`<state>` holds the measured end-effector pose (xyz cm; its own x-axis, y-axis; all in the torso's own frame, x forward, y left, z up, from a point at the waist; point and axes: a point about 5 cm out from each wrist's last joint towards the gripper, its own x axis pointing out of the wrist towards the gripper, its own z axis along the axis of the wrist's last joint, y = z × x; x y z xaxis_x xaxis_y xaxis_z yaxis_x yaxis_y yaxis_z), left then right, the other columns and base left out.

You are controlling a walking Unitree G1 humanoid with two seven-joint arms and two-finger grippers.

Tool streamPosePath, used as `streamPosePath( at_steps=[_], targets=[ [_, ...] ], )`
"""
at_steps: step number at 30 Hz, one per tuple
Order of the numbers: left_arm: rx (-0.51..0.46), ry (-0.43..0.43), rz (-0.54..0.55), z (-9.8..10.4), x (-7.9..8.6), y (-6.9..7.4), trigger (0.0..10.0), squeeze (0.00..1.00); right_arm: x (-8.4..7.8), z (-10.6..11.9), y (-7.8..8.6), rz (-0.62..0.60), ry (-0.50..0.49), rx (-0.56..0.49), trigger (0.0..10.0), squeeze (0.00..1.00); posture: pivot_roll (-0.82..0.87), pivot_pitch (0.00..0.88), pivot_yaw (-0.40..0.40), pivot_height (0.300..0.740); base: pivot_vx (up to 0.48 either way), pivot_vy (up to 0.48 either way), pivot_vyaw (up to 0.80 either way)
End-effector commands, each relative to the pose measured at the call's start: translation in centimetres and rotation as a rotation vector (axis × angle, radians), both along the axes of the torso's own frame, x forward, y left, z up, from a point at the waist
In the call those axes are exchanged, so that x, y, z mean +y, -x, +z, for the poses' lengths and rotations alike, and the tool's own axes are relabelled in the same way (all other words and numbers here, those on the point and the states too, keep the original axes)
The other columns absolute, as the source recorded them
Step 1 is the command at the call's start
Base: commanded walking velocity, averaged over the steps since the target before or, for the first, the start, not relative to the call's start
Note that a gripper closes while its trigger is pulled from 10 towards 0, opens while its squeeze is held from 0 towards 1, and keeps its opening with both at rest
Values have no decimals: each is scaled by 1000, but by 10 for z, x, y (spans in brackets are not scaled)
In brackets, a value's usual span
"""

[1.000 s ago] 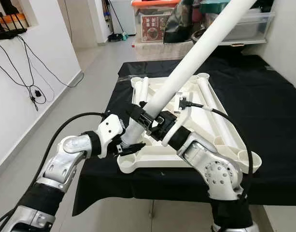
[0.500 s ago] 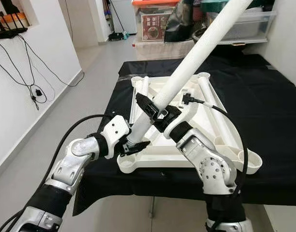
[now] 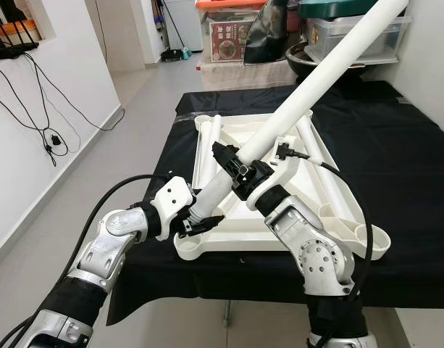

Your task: Building children table

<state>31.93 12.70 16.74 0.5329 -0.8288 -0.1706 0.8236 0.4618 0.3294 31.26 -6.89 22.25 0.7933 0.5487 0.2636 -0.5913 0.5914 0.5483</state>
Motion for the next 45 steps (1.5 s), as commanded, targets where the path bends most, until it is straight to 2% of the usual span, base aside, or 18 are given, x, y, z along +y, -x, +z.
streamPosePath(
  at_steps=[1, 2, 3, 5, 6, 18, 19, 23, 26, 27, 28, 29, 30, 32, 38, 40, 43, 45],
  targets=[
    [-13, -32, 9, -1, 6, -1, 10000, 0, 5, 5, 3, 39, -37, -26, 0, 0, -71, 0, 49, 740, 0, 0, 0],
    [-16, -34, 6, -1, 6, -1, 10000, 141, 5, 6, 3, 39, -37, -29, 0, 0, -71, 0, 49, 740, 0, 0, 0],
    [-19, -38, 7, -1, 7, -1, 10000, 863, 4, 6, 3, 36, -35, -33, 0, 0, -71, 0, 49, 740, 0, 0, 0],
    [-21, -40, 8, -1, 7, -1, 10000, 863, 4, 6, 3, 34, -34, -35, 0, 0, -71, 0, 49, 740, 0, 0, 0],
    [-18, -34, 15, 0, 7, -2, 10000, 1000, 3, 7, 3, 31, -34, -37, 0, 0, -71, 0, 49, 740, 0, 0, 0],
    [-104, 20, 166, 23, 18, -15, 10000, 1000, -14, 12, -4, -69, 60, -117, 0, 0, -66, 0, 52, 740, 0, 0, 0],
    [-114, 58, 168, 31, 19, -13, 10000, 0, -26, 14, -9, -112, 103, -145, 0, 0, -64, 0, 52, 740, 0, 0, 0],
    [-71, 189, 36, 47, 18, 14, 10000, 0, -86, 30, -28, -315, 224, -212, 0, 0, -51, 0, 43, 740, 0, 0, 0],
    [-54, 198, 2, 47, 16, 20, 10000, 0, -96, 33, -30, -346, 237, -219, 0, 0, -51, 0, 43, 740, 0, 0, 0],
    [-37, 192, -14, 42, 16, 25, 10000, 0, -109, 40, -33, -388, 238, -226, 0, 0, -45, 0, 40, 740, 0, 0, 0],
    [-37, 192, -14, 42, 16, 25, 10000, 0, -109, 40, -33, -388, 238, -226, 0, 0, -45, 0, 40, 740, 0, 0, 0],
    [-14, 174, -1, 32, 19, 28, 10000, 0, -124, 49, -36, -450, 245, -242, 0, 0, -46, 0, 37, 740, 0, 0, 0],
    [-14, 174, -1, 32, 19, 28, 10000, 0, -124, 49, -36, -450, 245, -242, 0, 0, -46, 0, 37, 740, 0, 0, 0],
    [38, 168, 59, 13, 25, 32, 10000, 0, -157, 76, -38, -589, 250, -306, 0, 0, -39, 0, 33, 740, 0, 0, 0],
    [65, 185, 132, 4, 24, 32, 10000, 0, -165, 86, -35, -613, 265, -360, 0, 0, -35, 0, 36, 740, 0, 0, 0],
    [70, 111, 314, -16, 30, 24, 10000, 0, -170, 91, -32, -596, 303, -419, 0, 0, -33, 0, 37, 740, 0, 0, 0],
    [99, 48, 406, -32, 35, 23, 10000, 0, -174, 93, -29, -561, 318, -446, 0, 0, -35, 0, 35, 740, 0, 0, 0],
    [117, 74, 398, -34, 32, 27, 10000, 0, -175, 90, -27, -530, 349, -454, 0, 0, -41, 0, 36, 740, 0, 0, 0]
  ],
)
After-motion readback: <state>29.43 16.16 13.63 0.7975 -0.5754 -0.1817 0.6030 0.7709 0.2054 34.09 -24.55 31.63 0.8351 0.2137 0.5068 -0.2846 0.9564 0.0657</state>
